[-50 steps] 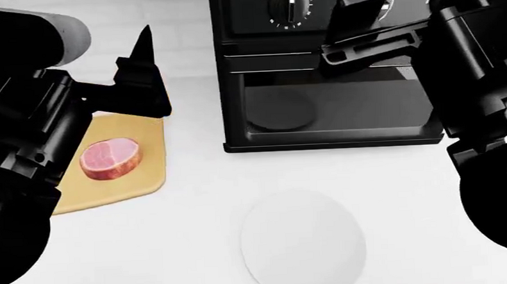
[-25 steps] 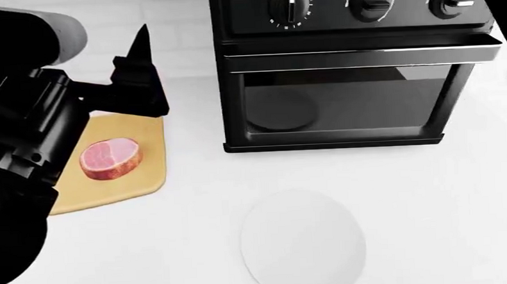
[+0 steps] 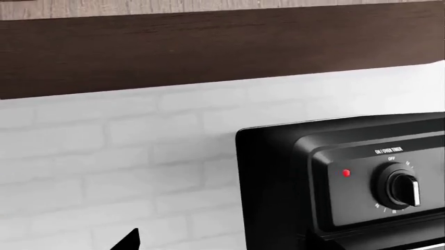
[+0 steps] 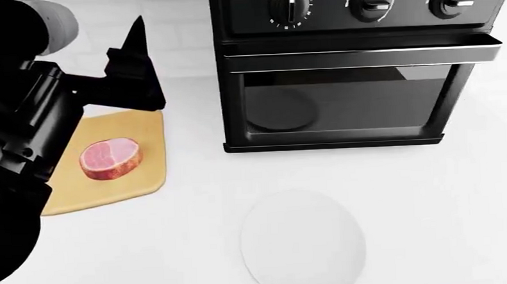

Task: Pick the ham from the plate and place it on the cutting board. Then pick the condiment bottle from the cabinet and place it next to the cutting board.

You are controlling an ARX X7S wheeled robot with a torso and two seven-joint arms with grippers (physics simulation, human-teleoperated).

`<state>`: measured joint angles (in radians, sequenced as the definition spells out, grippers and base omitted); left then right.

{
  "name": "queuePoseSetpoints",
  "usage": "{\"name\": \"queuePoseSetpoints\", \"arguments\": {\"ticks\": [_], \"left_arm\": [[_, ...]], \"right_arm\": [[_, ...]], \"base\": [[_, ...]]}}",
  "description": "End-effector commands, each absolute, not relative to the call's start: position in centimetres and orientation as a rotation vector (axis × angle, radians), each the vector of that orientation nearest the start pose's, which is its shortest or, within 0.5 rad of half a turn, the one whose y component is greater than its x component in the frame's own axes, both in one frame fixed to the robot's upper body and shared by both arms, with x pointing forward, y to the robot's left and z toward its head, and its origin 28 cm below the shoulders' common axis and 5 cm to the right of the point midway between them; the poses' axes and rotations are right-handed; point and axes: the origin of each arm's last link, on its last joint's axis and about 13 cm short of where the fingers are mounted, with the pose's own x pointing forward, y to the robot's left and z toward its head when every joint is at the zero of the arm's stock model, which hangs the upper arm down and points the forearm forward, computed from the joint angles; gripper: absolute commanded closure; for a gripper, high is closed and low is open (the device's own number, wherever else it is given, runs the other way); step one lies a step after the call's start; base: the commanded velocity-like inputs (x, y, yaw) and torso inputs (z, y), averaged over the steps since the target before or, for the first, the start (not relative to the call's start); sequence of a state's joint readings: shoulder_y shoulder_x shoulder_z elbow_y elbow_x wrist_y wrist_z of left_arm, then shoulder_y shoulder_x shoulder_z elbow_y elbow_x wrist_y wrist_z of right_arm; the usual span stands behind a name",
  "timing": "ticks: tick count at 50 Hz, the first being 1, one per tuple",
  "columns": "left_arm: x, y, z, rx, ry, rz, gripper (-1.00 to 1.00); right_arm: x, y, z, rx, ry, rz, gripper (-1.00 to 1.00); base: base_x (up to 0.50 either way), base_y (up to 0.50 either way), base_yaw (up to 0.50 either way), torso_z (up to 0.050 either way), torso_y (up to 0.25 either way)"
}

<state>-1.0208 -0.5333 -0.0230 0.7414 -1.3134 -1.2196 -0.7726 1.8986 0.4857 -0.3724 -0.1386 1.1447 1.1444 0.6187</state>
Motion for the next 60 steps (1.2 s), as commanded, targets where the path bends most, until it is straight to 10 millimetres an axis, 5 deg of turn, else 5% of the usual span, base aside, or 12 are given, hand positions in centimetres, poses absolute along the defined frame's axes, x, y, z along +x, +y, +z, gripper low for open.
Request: {"name": "queuePoseSetpoints", "arguments": {"ticks": [1, 23, 60], "left_arm": [[21.0, 22.9, 30.7, 0.084, -0.343, -0.15, -1.0], [20.9, 23.1, 31.1, 0.085, -0.352, -0.153, -1.0], [20.8, 23.0, 31.4, 0.092, -0.359, -0.164, -1.0]], "right_arm": [[23.4, -11.2, 52.7, -0.152, -0.579, 0.09, -1.0], [26.3, -11.4, 58.8, -0.073, -0.432, -0.027, -1.0], [28.8, -11.4, 57.3, 0.027, -0.281, -0.062, -1.0]], "base": [[0.0, 0.0, 0.0, 0.0, 0.0], [0.0, 0.0, 0.0, 0.0, 0.0], [0.0, 0.0, 0.0, 0.0, 0.0]]}}
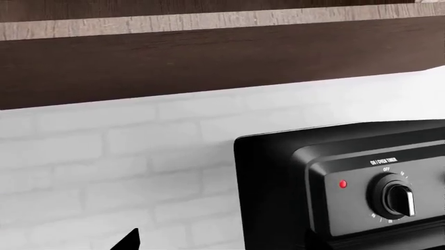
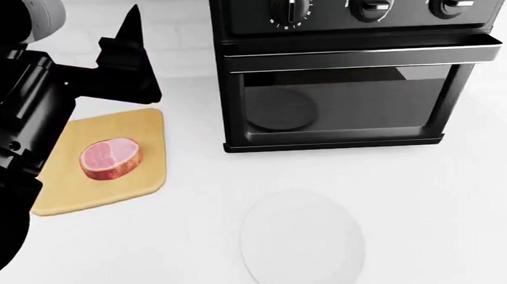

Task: Pick the ham from the plate and place it on the cutting board. Then pick the condiment bottle from the cabinet and place it next to the cutting board.

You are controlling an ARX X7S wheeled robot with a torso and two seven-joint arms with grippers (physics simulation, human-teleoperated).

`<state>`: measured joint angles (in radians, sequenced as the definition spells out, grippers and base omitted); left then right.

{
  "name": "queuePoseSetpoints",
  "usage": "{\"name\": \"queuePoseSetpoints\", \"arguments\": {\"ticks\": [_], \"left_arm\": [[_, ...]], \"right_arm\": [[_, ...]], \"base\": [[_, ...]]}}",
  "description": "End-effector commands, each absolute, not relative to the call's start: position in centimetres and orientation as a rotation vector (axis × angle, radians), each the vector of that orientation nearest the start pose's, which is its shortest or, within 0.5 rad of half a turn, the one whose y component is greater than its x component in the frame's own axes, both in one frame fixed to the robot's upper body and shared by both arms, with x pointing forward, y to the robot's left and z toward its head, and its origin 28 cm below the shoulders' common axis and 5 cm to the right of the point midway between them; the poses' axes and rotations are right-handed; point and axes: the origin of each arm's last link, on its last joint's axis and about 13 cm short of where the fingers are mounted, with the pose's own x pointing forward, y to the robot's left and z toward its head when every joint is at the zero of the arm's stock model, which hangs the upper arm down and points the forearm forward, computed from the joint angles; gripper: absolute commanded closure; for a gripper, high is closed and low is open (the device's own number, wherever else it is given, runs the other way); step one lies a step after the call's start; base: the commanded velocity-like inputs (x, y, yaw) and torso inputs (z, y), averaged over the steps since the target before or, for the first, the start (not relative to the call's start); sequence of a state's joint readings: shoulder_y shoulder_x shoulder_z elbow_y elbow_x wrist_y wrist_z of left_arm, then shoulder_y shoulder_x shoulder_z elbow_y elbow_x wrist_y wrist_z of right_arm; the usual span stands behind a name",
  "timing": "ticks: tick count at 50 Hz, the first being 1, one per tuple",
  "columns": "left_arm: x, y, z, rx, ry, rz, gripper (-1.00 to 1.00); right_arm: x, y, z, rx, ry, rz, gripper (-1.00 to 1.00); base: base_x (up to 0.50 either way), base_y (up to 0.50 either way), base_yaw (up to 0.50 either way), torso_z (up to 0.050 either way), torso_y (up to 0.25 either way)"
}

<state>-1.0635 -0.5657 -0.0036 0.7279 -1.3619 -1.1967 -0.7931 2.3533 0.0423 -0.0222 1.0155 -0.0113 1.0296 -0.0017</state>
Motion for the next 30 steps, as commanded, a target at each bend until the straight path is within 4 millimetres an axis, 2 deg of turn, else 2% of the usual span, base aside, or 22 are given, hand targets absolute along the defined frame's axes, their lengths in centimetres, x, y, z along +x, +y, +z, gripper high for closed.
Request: {"name": "queuePoseSetpoints", "arguments": {"ticks": [1, 18, 22, 30], "left_arm": [[20.73, 23.05, 31.42, 0.092, -0.359, -0.164, -1.0], [20.49, 23.26, 31.81, 0.089, -0.374, -0.165, -1.0], [20.47, 23.23, 31.77, 0.095, -0.377, -0.169, -1.0], [20.48, 23.23, 31.73, 0.085, -0.373, -0.17, -1.0]], "right_arm": [[28.92, -11.37, 57.3, 0.026, -0.28, -0.064, -1.0], [29.53, -11.24, 56.96, 0.018, -0.271, -0.069, -1.0], [29.61, -11.17, 56.9, 0.015, -0.267, -0.063, -1.0], [29.56, -11.08, 56.93, 0.008, -0.268, -0.061, -1.0]], "base": [[0.0, 0.0, 0.0, 0.0, 0.0], [0.0, 0.0, 0.0, 0.0, 0.0], [0.0, 0.0, 0.0, 0.0, -0.175], [0.0, 0.0, 0.0, 0.0, 0.0]]}}
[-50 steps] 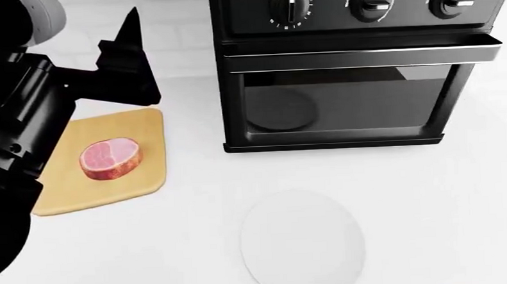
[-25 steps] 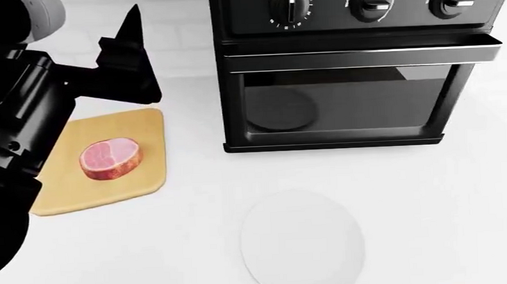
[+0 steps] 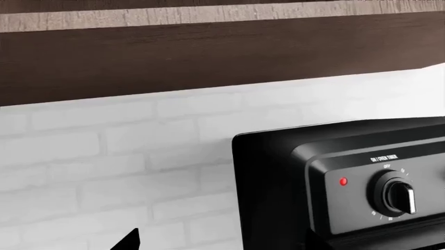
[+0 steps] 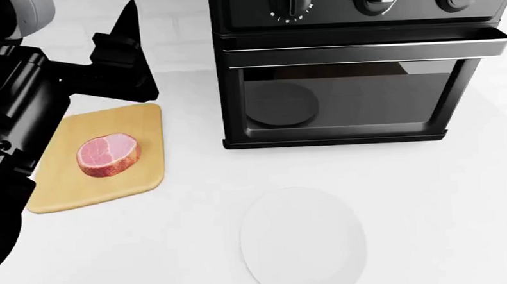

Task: Pick the ham from the plate and place it on the cutting board. Then pick the condiment bottle from the cabinet and place it next to the cutting board.

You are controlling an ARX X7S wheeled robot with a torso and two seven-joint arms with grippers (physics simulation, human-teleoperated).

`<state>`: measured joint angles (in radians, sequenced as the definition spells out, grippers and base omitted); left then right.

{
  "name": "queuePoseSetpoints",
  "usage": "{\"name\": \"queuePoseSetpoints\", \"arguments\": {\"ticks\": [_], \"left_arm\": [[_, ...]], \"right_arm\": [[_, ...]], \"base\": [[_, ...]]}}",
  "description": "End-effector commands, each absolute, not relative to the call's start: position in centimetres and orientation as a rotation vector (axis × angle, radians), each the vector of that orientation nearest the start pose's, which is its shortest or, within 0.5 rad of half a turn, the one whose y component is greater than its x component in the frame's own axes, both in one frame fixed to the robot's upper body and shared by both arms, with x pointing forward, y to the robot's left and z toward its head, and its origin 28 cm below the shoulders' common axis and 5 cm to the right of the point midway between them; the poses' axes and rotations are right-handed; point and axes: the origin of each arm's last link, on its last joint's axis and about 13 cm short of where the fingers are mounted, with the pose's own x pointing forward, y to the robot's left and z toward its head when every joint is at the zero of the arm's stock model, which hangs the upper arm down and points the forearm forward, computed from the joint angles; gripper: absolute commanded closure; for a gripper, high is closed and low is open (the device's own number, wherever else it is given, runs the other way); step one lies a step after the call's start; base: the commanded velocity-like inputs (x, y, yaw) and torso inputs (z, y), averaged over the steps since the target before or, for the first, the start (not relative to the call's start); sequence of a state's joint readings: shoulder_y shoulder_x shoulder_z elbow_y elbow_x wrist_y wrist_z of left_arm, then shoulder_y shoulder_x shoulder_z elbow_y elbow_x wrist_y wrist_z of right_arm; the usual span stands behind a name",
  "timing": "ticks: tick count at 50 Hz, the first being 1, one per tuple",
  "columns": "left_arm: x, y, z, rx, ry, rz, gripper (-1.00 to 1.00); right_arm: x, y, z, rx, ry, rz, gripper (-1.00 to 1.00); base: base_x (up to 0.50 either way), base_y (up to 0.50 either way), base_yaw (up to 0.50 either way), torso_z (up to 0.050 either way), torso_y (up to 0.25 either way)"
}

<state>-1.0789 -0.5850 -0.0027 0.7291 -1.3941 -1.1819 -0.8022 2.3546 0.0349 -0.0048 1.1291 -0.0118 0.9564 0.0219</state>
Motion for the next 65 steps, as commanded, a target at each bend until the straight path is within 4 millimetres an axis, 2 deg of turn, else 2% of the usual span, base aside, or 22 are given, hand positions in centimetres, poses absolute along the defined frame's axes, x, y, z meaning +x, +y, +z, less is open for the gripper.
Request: {"name": "queuePoseSetpoints", "arguments": {"ticks": [1, 28, 29, 37, 52, 65], "left_arm": [[20.5, 23.2, 31.7, 0.086, -0.376, -0.17, -1.0], [20.5, 23.4, 31.5, 0.089, -0.379, -0.172, -1.0], [20.5, 23.4, 31.5, 0.089, -0.379, -0.172, -1.0], [20.4, 23.4, 31.6, 0.082, -0.382, -0.171, -1.0], [20.2, 23.7, 31.6, 0.076, -0.396, -0.161, -1.0], [20.2, 23.6, 31.6, 0.081, -0.394, -0.17, -1.0]], "right_arm": [[29.5, -11.1, 56.9, 0.006, -0.269, -0.061, -1.0], [29.5, -11.1, 57.0, -0.004, -0.268, -0.069, -1.0], [29.5, -11.1, 57.0, -0.004, -0.266, -0.068, 1.0], [29.5, -11.0, 56.9, -0.004, -0.263, -0.061, 1.0], [28.2, -10.5, 58.0, -0.019, -0.33, -0.012, 1.0], [28.0, -10.4, 58.1, -0.024, -0.341, 0.001, 1.0]], "base": [[0.0, 0.0, 0.0, 0.0, 0.0], [0.0, 0.0, 0.0, 0.0, -0.036], [0.0, 0.0, 0.0, 0.0, 0.0], [0.0, 0.0, 0.0, 0.0, 0.0], [0.0, 0.0, 0.0, 0.0, 0.0], [0.0, 0.0, 0.0, 0.0, 0.239]]}}
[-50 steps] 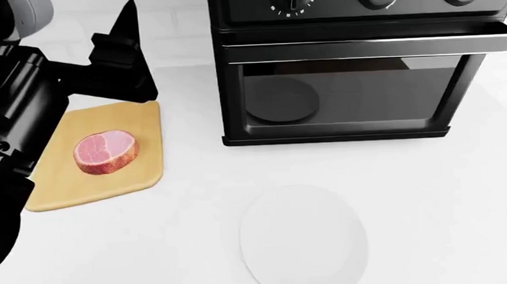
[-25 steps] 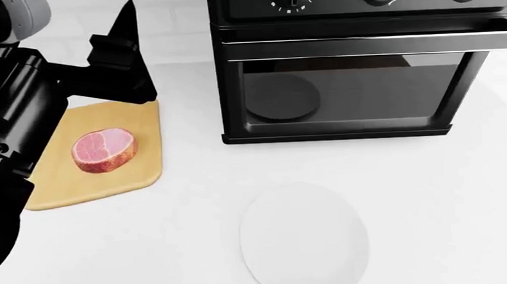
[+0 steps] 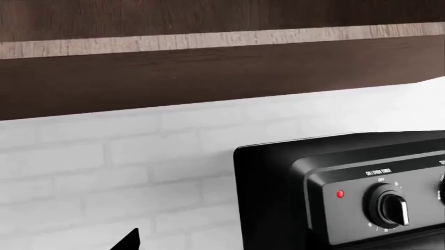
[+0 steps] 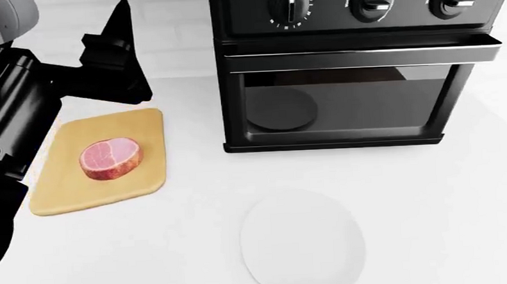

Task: Pick the ham from the plate and place it on the cutting board. Then pick the condiment bottle from the cabinet and place it next to the cutting board.

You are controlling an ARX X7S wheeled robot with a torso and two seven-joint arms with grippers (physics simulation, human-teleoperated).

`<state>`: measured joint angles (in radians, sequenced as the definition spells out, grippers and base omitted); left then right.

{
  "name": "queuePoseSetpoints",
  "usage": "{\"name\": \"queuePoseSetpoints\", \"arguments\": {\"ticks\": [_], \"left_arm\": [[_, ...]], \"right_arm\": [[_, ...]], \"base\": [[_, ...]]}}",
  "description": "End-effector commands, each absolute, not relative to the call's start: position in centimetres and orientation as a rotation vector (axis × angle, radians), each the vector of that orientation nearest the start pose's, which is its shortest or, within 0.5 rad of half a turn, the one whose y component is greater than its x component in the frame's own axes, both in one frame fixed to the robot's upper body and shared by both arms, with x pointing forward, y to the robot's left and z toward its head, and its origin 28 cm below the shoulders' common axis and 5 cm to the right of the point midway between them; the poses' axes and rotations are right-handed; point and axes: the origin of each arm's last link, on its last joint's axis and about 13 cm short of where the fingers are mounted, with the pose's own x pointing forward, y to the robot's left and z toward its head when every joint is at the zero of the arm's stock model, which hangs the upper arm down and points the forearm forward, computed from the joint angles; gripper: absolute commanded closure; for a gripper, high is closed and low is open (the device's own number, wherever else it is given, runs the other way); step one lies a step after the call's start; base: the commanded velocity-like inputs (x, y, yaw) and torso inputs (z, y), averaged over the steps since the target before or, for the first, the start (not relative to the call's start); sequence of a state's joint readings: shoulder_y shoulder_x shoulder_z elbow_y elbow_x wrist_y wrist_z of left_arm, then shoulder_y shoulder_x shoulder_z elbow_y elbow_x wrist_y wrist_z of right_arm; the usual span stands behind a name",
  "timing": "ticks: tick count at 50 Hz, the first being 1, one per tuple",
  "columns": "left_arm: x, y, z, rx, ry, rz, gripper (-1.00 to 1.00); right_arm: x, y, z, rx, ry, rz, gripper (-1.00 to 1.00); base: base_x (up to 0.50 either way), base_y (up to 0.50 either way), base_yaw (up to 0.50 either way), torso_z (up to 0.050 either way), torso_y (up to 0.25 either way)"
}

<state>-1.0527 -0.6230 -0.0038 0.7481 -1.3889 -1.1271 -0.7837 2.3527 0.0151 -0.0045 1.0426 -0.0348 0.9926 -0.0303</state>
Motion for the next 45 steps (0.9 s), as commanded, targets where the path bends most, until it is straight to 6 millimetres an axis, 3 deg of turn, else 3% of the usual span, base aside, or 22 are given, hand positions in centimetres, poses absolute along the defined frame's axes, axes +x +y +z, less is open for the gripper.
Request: {"name": "queuePoseSetpoints", "arguments": {"ticks": [1, 14, 38, 45], "left_arm": [[20.2, 23.6, 31.6, 0.078, -0.393, -0.17, -1.0], [20.1, 23.6, 31.7, 0.078, -0.399, -0.166, -1.0], [20.0, 23.6, 31.7, 0.079, -0.395, -0.164, -1.0], [20.0, 23.7, 31.6, 0.077, -0.394, -0.161, -1.0]], "right_arm": [[28.0, -10.3, 58.1, -0.024, -0.341, 0.003, 1.0], [27.6, -10.1, 58.4, -0.026, -0.367, 0.034, 1.0], [27.1, -9.9, 58.6, -0.046, -0.375, 0.063, 1.0], [26.7, -9.9, 58.7, -0.077, -0.362, 0.081, 1.0]], "base": [[0.0, 0.0, 0.0, 0.0, 0.25], [0.0, 0.0, 0.0, 0.0, 0.019], [-0.5, 0.03, 0.0, 0.0, 0.0], [-0.13, 0.0, 0.0, 0.0, 0.0]]}}
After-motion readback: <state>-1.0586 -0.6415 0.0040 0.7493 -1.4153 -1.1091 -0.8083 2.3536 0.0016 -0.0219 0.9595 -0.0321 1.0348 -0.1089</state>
